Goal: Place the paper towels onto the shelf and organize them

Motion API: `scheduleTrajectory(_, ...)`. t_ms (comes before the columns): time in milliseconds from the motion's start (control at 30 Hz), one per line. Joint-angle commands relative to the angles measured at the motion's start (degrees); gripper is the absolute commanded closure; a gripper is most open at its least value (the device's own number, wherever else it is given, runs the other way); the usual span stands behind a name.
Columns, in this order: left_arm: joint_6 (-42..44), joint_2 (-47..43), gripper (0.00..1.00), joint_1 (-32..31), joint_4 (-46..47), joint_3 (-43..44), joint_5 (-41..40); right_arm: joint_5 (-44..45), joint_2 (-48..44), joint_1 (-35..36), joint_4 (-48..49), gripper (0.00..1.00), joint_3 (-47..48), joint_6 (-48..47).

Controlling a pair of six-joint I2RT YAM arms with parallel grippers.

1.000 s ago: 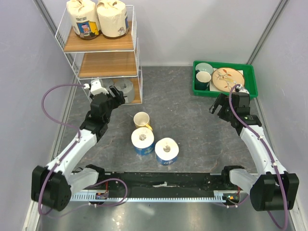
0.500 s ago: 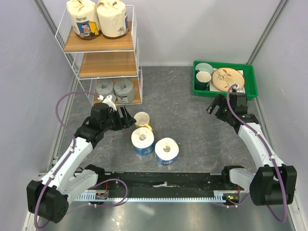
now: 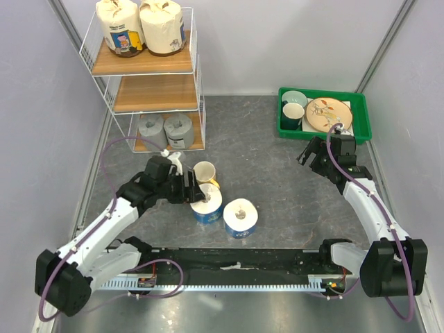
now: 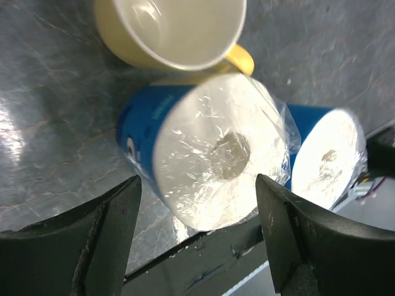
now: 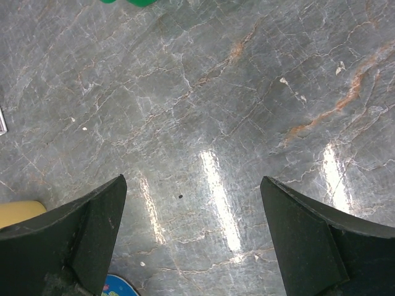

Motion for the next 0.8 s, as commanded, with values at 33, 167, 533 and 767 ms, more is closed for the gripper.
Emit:
scheduleTrajectory(33,1.0,3.1,0.19,-6.1,-0.7,3.0,-5.2,-0.2,-1.6,-0.1,1.9,0.02,-0.1,0.7)
scheduleTrajectory(167,0.3,2.5,0.19,-6.3,-0.7,2.6,-8.1,0.0,-1.7,-0.1,1.9,0.02,-0.3,0.7)
scheduleTrajectory(533,-3.0,3.8,0.20,-6.3,2.5,1.0,-12.0,-0.2,-0.9,-0.1,2.3,0.02,-0.6,0.7)
scheduleTrajectory(767,-2.6,7.6,0.20,-6.3,4.8,1.2,-11.5,0.5,-1.0,-0.2,2.3,0.02,-0.8,0.3)
